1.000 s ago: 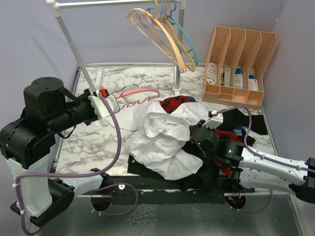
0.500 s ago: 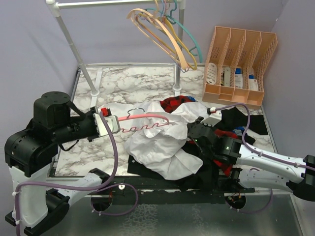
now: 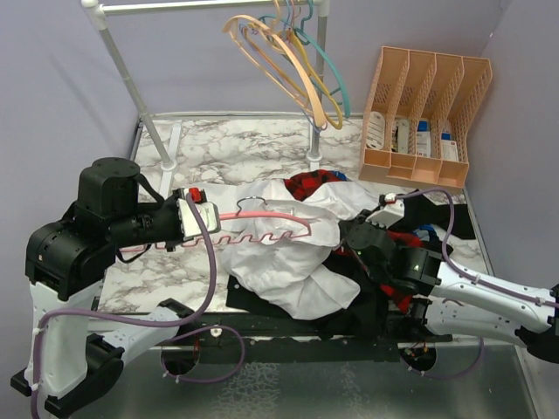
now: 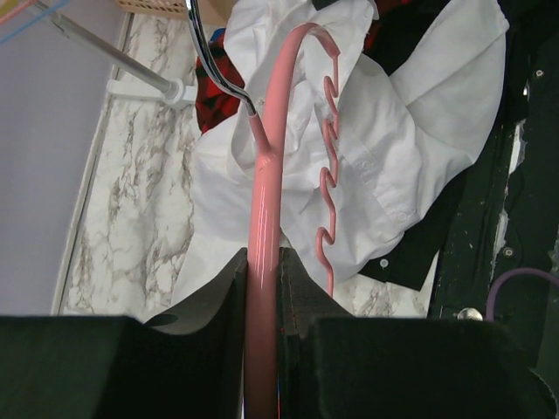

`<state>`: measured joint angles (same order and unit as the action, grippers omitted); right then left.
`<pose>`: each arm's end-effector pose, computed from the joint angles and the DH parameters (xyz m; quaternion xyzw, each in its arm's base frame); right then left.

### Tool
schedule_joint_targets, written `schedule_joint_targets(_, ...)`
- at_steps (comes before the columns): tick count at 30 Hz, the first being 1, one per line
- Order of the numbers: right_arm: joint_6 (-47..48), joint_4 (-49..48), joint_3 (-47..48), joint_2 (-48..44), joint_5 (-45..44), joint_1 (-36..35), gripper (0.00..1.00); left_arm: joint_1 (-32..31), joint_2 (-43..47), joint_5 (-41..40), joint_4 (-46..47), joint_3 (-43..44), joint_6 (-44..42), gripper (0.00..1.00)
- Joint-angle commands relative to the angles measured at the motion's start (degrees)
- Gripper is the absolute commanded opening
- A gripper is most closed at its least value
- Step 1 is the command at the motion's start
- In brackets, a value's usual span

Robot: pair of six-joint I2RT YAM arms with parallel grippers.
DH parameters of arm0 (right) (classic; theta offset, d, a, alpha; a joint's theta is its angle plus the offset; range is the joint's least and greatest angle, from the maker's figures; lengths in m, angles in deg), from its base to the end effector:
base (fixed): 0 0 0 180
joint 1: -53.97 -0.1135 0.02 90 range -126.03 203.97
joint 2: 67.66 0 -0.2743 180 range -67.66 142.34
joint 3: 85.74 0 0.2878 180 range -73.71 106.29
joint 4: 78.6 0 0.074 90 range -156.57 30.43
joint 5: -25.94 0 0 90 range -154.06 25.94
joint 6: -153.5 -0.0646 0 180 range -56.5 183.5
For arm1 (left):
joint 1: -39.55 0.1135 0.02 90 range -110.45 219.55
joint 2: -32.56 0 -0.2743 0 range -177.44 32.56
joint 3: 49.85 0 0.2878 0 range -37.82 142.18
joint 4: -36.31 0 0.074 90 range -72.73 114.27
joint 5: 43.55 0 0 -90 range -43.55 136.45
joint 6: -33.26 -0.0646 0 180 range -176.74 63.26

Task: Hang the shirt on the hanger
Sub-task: Hang the shirt at the center of the board.

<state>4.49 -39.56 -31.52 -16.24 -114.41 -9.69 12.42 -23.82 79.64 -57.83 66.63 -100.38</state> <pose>0.1463 0.1835 0.2739 0.1594 0.8144 0.1770 0.5292 0.0886 -0.0851 0.5197 0.5993 0.6124 -0.1851 0.4812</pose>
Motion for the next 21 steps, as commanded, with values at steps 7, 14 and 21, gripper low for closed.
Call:
schedule_joint_targets(7,-5.4,7.8,-2.5,-3.5,-2.9,0.1,0.01,-0.3,-1.4,-11.8,18.1,-0.1,23.1,0.00)
schedule_joint_targets(14,-6.3,7.9,-3.1,-3.8,-2.5,0.2,0.01,-0.3,7.5,-33.3,35.7,-12.1,41.4,0.00)
schedule_joint_targets(21,-6.3,7.7,-2.3,-2.8,-2.3,0.1,0.01,-0.2,9.4,-32.5,36.8,-16.2,50.4,0.00)
